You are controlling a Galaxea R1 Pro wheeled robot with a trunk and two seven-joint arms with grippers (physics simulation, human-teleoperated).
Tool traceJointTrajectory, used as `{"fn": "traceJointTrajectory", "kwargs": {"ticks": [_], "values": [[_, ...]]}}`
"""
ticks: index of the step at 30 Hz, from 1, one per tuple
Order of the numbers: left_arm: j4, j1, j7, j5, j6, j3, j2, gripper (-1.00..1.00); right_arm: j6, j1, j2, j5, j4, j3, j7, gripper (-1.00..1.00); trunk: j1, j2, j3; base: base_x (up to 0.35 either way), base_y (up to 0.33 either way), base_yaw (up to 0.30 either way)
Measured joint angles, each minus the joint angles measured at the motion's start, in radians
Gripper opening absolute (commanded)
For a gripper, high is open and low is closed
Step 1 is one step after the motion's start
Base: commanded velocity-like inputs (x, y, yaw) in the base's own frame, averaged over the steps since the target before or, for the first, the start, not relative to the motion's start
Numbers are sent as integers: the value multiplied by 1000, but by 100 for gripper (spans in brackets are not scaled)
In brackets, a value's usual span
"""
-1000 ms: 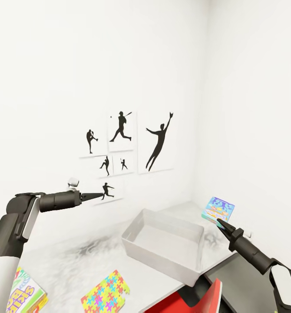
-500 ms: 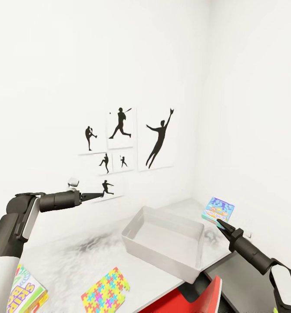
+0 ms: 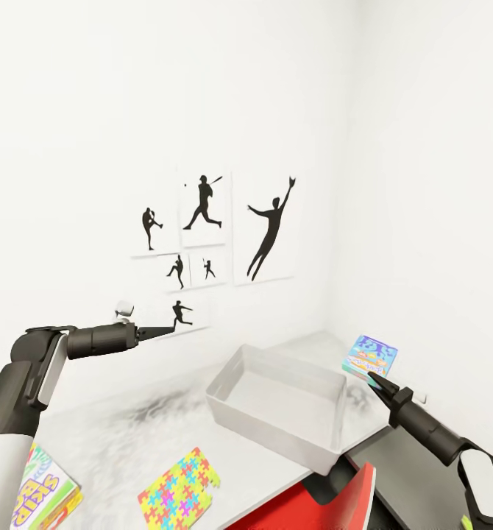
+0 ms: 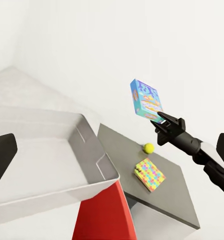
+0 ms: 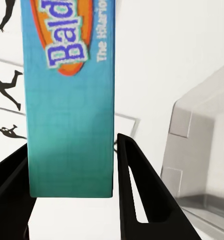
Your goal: Put all the toys in the child's room - the three board games (two on the bed and one on the table), the two jigsaw puzzles on the table, and the tennis ball on the table - inside the toy box on the table in the child's room.
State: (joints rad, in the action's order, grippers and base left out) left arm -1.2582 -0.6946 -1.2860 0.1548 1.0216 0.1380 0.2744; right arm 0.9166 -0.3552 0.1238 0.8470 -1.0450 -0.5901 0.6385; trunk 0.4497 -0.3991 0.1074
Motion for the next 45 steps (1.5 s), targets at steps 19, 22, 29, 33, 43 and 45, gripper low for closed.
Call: {"fn": "traceJointTrajectory", "kwargs": {"ticks": [19,22,29,33,43,45], "values": [[0,2,2,-1,-3,-1,-1,100,0,0,2,0,0,0,0,-100,0,0,-31,0,0,0],[0,2,2,-1,-3,-2,-1,100,0,0,2,0,0,-1,1,-100,0,0,-36,0,0,0],[0,2,2,-1,-3,-2,-2,100,1,0,2,1,0,-1,2,-100,0,0,-43,0,0,0],[0,2,1,-1,-3,-2,-2,100,2,0,3,-1,0,0,2,-100,0,0,-43,0,0,0],[0,2,-1,-1,-3,-2,-2,100,2,0,-4,0,-1,0,2,-100,0,0,-43,0,0,0],[0,2,-1,-1,-3,-2,-2,100,2,0,-4,0,-1,-1,3,-100,0,0,-43,0,0,0]]}}
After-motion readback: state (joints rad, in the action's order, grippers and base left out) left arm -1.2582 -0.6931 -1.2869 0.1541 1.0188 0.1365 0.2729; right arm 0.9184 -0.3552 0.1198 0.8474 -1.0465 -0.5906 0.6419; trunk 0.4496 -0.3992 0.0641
